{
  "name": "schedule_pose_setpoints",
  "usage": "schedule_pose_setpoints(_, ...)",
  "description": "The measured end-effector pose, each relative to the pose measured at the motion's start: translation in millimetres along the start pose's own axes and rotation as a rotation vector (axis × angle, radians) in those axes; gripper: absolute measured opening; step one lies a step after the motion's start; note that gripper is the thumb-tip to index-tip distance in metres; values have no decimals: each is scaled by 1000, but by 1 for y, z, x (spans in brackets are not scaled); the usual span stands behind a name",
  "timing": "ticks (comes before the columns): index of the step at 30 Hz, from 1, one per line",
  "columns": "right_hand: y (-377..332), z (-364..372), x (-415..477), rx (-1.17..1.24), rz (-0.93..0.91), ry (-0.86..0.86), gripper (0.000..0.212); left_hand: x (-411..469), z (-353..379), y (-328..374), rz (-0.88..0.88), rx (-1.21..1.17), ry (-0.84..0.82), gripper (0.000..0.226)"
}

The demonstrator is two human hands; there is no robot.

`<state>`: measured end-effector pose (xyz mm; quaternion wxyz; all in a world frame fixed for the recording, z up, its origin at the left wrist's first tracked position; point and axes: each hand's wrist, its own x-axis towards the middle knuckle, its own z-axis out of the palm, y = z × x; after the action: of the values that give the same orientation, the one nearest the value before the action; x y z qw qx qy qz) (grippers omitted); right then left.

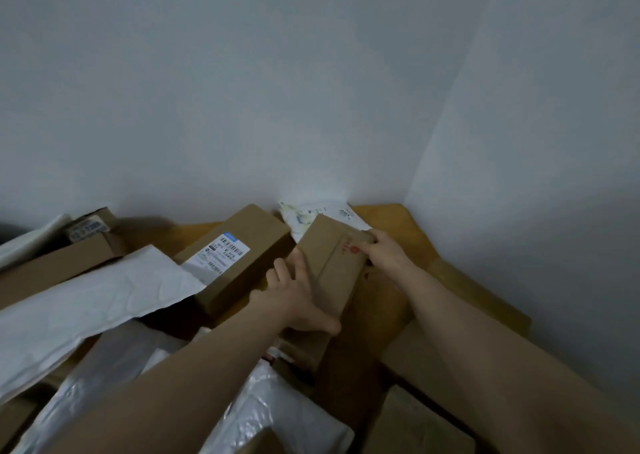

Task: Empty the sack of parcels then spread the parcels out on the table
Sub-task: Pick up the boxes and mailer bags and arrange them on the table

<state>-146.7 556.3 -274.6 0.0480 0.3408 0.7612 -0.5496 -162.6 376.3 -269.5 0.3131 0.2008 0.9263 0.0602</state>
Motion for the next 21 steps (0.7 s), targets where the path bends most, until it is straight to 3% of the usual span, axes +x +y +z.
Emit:
schedule_pose_setpoints(3, -6, -9, 1, 311, 29, 18, 45, 5, -16, -6, -31, -171, 2, 143)
schedule_pose_setpoints(5, -4, -19, 3, 339, 50, 34, 43, 7, -35, -16, -51, -519, -60, 136)
schedule_pose_setpoints(7, 4, -27, 4, 266, 92, 11, 44, -1, -50, -18, 18, -836, -123, 112)
schedule_pose_setpoints(9, 9, -34, -1, 273, 141, -55, 58, -11, -61, -14, 130, -935, -161, 78)
schedule_pose_setpoints(12, 14, -46, -8, 400, 170, -168, 86, -16, -69, -3, 212, -1114, -154, 52)
schedule_pose_setpoints(16, 14, -71, -14, 531, 149, -399, 95, -5, -69, 28, 185, -1371, -126, 33)
schedule_pose_setpoints(18, 13, -84, -12, 518, 142, -403, 99, 6, -67, 42, 176, -1450, -111, 34)
schedule_pose_setpoints(21, 8, -110, -5, 427, 88, -288, 84, 31, -60, 65, 105, -1413, -57, 43)
